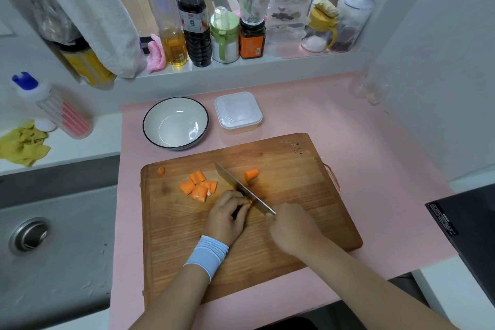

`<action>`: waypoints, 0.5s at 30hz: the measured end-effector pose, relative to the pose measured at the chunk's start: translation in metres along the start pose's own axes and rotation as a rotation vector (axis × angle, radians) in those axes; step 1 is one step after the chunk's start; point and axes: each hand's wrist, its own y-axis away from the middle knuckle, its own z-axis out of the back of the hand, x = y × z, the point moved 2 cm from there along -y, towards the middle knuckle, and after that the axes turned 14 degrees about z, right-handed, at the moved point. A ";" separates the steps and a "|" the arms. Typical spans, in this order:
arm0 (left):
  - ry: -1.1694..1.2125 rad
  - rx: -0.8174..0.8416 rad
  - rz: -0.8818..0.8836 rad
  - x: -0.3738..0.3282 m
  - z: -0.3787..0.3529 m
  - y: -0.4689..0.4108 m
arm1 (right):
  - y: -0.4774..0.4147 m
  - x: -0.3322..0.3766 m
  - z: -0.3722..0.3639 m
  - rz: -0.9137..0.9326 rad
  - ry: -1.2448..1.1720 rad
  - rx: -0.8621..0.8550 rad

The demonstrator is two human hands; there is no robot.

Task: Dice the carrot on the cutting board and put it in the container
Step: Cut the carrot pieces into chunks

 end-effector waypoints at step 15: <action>-0.031 -0.001 0.015 -0.002 0.002 -0.001 | 0.013 0.007 0.012 0.067 0.009 -0.062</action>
